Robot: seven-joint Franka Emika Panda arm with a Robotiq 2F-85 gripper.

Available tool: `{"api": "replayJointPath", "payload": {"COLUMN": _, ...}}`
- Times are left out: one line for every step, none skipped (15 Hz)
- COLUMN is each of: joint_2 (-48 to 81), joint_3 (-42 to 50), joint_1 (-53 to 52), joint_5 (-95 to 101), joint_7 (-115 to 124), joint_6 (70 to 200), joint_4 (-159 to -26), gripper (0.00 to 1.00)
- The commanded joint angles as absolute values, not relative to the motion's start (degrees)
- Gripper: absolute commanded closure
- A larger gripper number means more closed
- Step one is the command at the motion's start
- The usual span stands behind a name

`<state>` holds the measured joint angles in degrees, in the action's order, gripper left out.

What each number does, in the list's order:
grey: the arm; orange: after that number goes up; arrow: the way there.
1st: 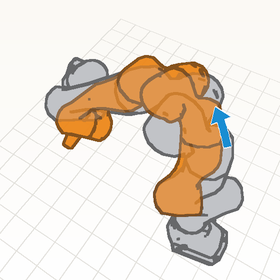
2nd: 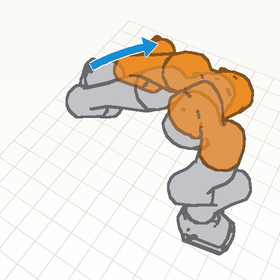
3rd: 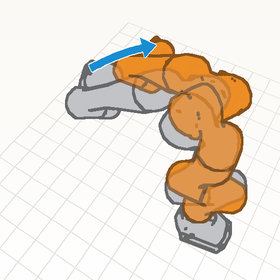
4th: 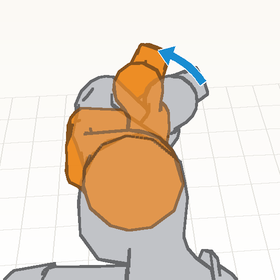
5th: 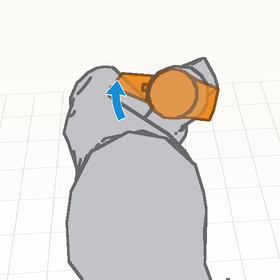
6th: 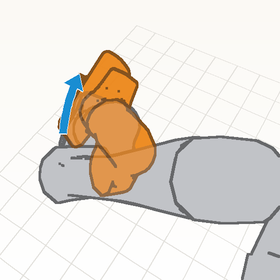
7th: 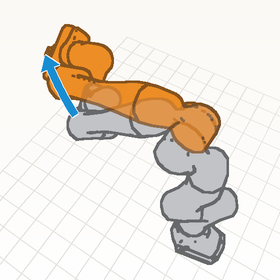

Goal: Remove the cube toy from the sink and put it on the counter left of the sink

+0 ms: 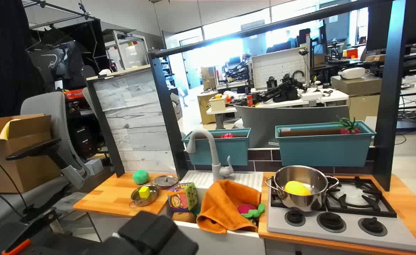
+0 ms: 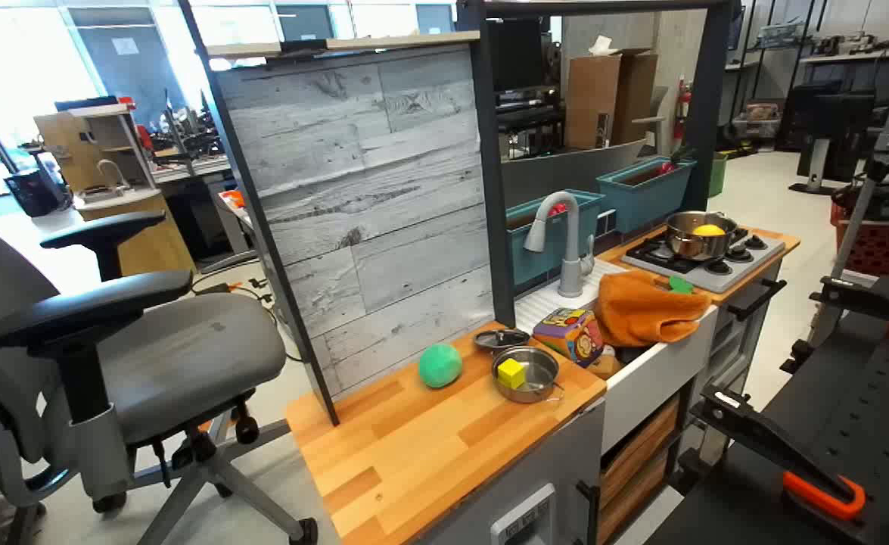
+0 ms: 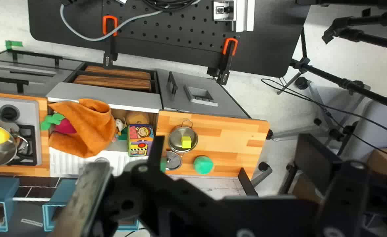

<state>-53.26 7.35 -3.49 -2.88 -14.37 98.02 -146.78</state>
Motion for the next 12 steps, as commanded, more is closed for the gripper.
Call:
{"api": "replayJointPath", "payload": {"joint_2": -53.16, "joint_3": 7.10, "joint_1": -3.15, "joint_5": -3.09, "joint_7": -14.57, "joint_6": 97.88, "joint_4": -146.61, "gripper": 0.00}}
{"api": "replayJointPath", "payload": {"joint_2": -53.17, "joint_3": 7.10, "joint_1": -3.15, "joint_5": -3.09, "joint_7": -14.57, "joint_6": 97.88, "joint_4": -146.59, "gripper": 0.00}}
{"api": "replayJointPath", "payload": {"joint_2": -53.17, "joint_3": 7.10, "joint_1": -3.15, "joint_5": -3.09, "joint_7": -14.57, "joint_6": 97.88, "joint_4": -146.59, "gripper": 0.00}}
{"api": "replayJointPath", "payload": {"joint_2": -53.17, "joint_3": 7.10, "joint_1": -3.15, "joint_5": -3.09, "joint_7": -14.57, "joint_6": 97.88, "joint_4": -146.59, "gripper": 0.00}}
{"api": "replayJointPath", "payload": {"joint_2": -53.17, "joint_3": 7.10, "joint_1": -3.14, "joint_5": -3.09, "joint_7": -14.57, "joint_6": 97.88, "joint_4": -146.59, "gripper": 0.00}}
{"api": "replayJointPath", "payload": {"joint_2": -53.17, "joint_3": 7.10, "joint_1": -3.14, "joint_5": -3.09, "joint_7": -14.56, "joint_6": 97.88, "joint_4": -146.59, "gripper": 0.00}}
{"api": "replayJointPath", "payload": {"joint_2": -53.17, "joint_3": 7.10, "joint_1": -3.14, "joint_5": -3.09, "joint_7": -14.57, "joint_6": 97.89, "joint_4": -146.59, "gripper": 0.00}}
{"api": "replayJointPath", "payload": {"joint_2": -53.17, "joint_3": 7.10, "joint_1": -3.14, "joint_5": -3.09, "joint_7": -14.57, "joint_6": 97.89, "joint_4": -146.59, "gripper": 0.00}}
{"api": "replayJointPath", "payload": {"joint_2": -53.17, "joint_3": 7.10, "joint_1": -3.14, "joint_5": -3.09, "joint_7": -14.57, "joint_6": 97.89, "joint_4": -146.59, "gripper": 0.00}}
{"api": "replayJointPath", "payload": {"joint_2": -53.17, "joint_3": 7.10, "joint_1": -3.14, "joint_5": -3.09, "joint_7": -14.57, "joint_6": 97.89, "joint_4": -146.59, "gripper": 0.00}}
{"api": "replayJointPath", "payload": {"joint_2": -53.17, "joint_3": 7.10, "joint_1": -3.14, "joint_5": -3.09, "joint_7": -14.57, "joint_6": 97.89, "joint_4": -146.59, "gripper": 0.00}}
{"api": "replayJointPath", "payload": {"joint_2": -53.11, "joint_3": 7.66, "joint_1": -3.66, "joint_5": -3.09, "joint_7": -16.04, "joint_6": 99.59, "joint_4": -147.26, "gripper": 0.00}}
